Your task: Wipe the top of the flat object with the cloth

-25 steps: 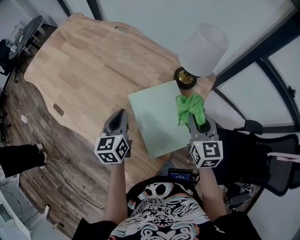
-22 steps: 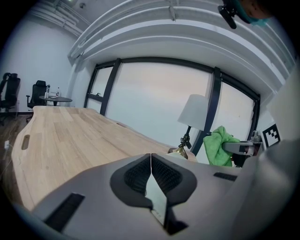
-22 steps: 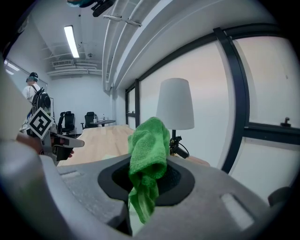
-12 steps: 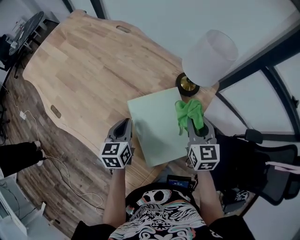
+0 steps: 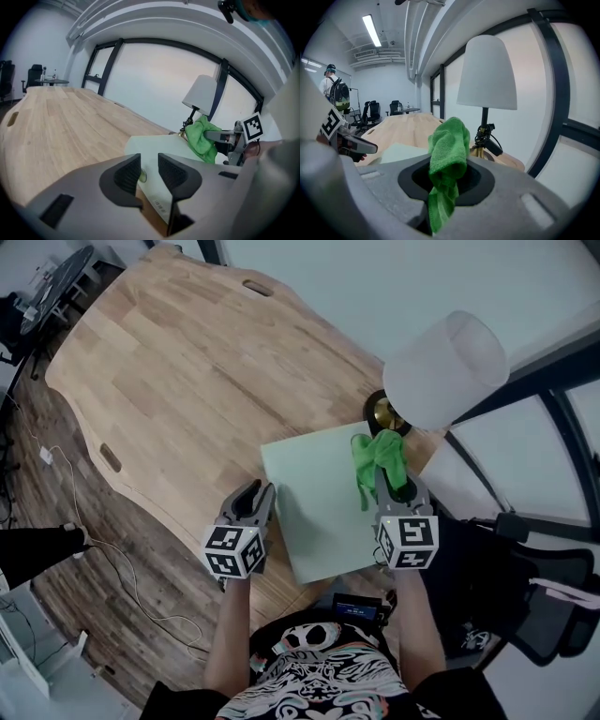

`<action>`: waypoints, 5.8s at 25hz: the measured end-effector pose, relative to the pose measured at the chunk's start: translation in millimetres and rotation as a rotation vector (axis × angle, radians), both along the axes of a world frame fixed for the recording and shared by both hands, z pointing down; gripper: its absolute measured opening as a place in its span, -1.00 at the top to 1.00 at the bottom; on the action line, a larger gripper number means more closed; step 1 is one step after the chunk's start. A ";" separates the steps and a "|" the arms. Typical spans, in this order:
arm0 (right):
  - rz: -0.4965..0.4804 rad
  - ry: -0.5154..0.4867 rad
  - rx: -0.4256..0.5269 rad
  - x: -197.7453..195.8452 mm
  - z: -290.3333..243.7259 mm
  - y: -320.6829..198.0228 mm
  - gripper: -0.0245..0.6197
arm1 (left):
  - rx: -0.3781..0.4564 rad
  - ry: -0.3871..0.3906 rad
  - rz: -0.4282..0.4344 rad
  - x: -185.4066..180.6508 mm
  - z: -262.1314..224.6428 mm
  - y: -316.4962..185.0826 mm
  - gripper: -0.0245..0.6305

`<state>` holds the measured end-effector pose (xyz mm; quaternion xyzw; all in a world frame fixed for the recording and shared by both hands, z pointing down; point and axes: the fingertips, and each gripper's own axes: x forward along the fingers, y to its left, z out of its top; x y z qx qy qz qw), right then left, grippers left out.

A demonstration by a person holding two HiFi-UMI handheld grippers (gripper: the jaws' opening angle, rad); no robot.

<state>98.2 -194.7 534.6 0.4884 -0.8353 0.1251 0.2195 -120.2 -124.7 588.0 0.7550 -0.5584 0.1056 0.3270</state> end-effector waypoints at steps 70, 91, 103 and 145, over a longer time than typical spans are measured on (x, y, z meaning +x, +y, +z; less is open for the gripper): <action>-0.229 0.236 -0.314 -89.2 69.8 -16.2 0.69 | -0.076 0.130 0.001 10.4 23.0 -2.6 0.67; -0.345 0.218 -0.315 -144.0 67.7 -1.3 0.69 | -0.086 0.143 0.024 11.2 25.0 -3.0 0.67; -0.398 0.208 -0.324 -172.7 65.8 7.9 0.69 | -0.087 0.157 0.037 11.6 25.3 -2.0 0.67; -0.439 0.195 -0.321 -184.6 67.3 24.6 0.69 | -0.014 0.118 -0.014 8.8 27.0 -1.9 0.67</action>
